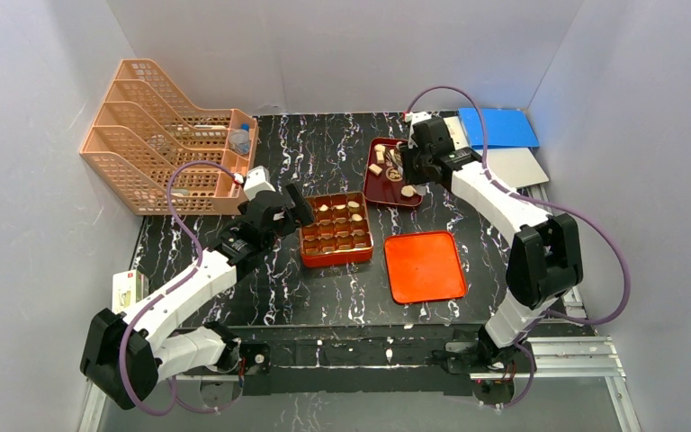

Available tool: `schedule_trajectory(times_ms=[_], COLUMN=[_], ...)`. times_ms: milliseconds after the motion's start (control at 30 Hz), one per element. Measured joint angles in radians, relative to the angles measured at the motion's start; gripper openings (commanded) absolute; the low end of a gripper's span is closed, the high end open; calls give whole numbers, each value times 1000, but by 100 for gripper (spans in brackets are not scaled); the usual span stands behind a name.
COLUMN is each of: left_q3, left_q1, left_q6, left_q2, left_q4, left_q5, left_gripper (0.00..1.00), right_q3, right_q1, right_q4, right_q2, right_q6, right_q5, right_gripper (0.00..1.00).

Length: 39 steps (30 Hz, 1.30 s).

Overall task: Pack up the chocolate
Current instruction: Pick up the fake chocolate from the plate, then place the fake chocolate in the packing box.

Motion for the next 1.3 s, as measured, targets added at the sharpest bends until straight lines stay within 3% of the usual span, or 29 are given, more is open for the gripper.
schedule_trajectory(times_ms=[167, 567, 900, 1300], left_q3=[3, 9, 14, 20], left_q1=[0, 0, 0, 0], left_q6=[0, 3, 3, 2], left_q2=[0, -18, -35, -39], left_q4=[-2, -34, -53, -58], left_q5=[0, -1, 0, 0], left_gripper=[97, 97, 97, 97], right_q3=[-39, -87, -112, -152], right_q1=[48, 321, 503, 539], right_q4=[-27, -113, -168, -209], right_q2=[-65, -233, -251, -267], right_q6=[7, 68, 137, 183], right_q5=[6, 29, 106, 168], right_gripper=[1, 1, 1, 1])
